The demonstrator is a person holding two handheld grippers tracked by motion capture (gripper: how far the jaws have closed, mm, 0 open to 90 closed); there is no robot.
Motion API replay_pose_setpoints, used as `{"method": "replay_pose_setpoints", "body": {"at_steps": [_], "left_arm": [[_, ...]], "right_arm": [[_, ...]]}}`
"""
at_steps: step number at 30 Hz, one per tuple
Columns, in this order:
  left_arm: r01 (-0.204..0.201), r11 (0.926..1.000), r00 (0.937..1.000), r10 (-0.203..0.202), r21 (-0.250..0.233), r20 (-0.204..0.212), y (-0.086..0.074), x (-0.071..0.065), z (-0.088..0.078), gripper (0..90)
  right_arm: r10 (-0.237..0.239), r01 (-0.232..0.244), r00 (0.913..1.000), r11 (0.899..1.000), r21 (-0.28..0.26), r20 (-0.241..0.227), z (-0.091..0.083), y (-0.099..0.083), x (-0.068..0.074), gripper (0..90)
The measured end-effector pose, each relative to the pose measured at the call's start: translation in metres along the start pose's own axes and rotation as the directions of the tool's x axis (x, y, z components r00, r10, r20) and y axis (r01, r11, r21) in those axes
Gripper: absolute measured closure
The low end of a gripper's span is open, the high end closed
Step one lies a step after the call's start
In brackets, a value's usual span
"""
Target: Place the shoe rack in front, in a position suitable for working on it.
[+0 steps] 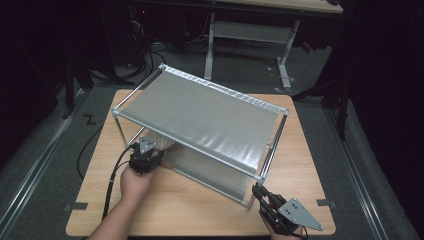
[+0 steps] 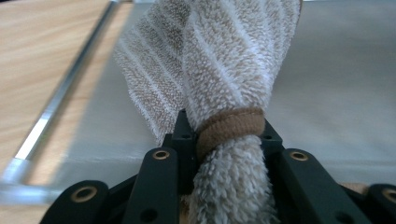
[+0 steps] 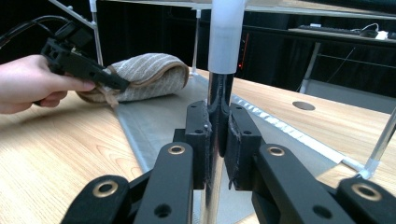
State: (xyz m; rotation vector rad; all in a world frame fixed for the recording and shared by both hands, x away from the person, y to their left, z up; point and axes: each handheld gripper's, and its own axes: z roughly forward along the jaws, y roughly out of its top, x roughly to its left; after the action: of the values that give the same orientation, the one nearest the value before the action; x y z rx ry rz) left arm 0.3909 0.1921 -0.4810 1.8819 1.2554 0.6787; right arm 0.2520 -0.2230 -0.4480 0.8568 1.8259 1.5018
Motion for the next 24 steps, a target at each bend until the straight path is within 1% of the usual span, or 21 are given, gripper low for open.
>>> {"method": "replay_pose_setpoints", "body": {"at_steps": [1,3,6,9,12,13,15,18,19,20,21,22,23,24], "left_arm": [[-0.013,0.9999,0.9999,0.013,-0.001,0.011,-0.001,-0.004,-0.003,69.1],[-0.019,0.9997,0.9993,0.02,-0.014,0.031,-0.003,-0.01,-0.007,69.2],[-0.01,0.9986,0.9978,0.014,-0.051,0.066,-0.005,-0.019,-0.016,69.1],[-0.02,0.996,0.9953,0.028,-0.087,0.092,-0.006,-0.028,-0.03,69.2],[-0.015,0.9922,0.9924,0.03,-0.124,0.119,-0.01,-0.035,-0.043,69.1],[-0.015,0.9922,0.9924,0.03,-0.124,0.119,-0.01,-0.035,-0.043,69.1],[0.004,0.9899,0.9884,0.017,-0.142,0.151,-0.018,-0.039,-0.051,69.1],[0.02,0.9885,0.9819,0.009,-0.15,0.189,-0.027,-0.043,-0.062,69.1],[0.017,0.9883,0.9808,0.013,-0.151,0.195,-0.028,-0.043,-0.064,69.1],[0.006,0.9877,0.9795,0.026,-0.156,0.2,-0.03,-0.044,-0.068,69.1],[-0.016,0.9854,0.9785,0.05,-0.169,0.2,-0.033,-0.045,-0.072,69.1],[-0.023,0.9836,0.9783,0.059,-0.179,0.198,-0.035,-0.045,-0.075,69.1],[-0.019,0.9809,0.9776,0.059,-0.194,0.202,-0.037,-0.045,-0.077,69.1],[-0.006,0.9777,0.9764,0.051,-0.21,0.21,-0.039,-0.044,-0.079,69.0]], "right_arm": [[0.002,-0.002,1.0,1.0,0.0,0.002,0.0,0.0,0.0,81.4],[0.005,-0.005,1.0,1.0,0.002,0.004,0.001,0.0,-0.001,81.5],[0.011,-0.011,0.9999,1.0,0.002,0.01,0.003,0.001,-0.001,81.6],[0.017,-0.017,0.9998,1.0,0.004,0.009,0.003,0.001,-0.002,81.6],[0.016,-0.016,0.9998,1.0,0.003,0.009,0.004,0.001,-0.002,81.6],[0.016,-0.016,0.9998,1.0,0.003,0.009,0.004,0.001,-0.002,81.6],[0.015,-0.015,0.9998,1.0,0.002,0.01,0.005,0.001,-0.002,81.6],[0.021,-0.021,0.9997,1.0,0.0,0.016,0.006,0.001,-0.002,81.6],[0.024,-0.024,0.9994,1.0,0.0,0.024,0.006,0.001,-0.003,81.6],[0.027,-0.027,0.9992,1.0,-0.001,0.029,0.007,0.001,-0.003,81.6],[0.029,-0.029,0.999,1.0,-0.002,0.035,0.008,0.001,-0.003,81.6],[0.034,-0.034,0.9985,0.999,0.0,0.043,0.008,0.001,-0.003,81.7],[0.035,-0.035,0.9981,0.999,0.0,0.05,0.009,0.002,-0.003,81.8],[0.037,-0.037,0.9975,0.999,-0.001,0.06,0.009,0.002,-0.004,81.8]]}}
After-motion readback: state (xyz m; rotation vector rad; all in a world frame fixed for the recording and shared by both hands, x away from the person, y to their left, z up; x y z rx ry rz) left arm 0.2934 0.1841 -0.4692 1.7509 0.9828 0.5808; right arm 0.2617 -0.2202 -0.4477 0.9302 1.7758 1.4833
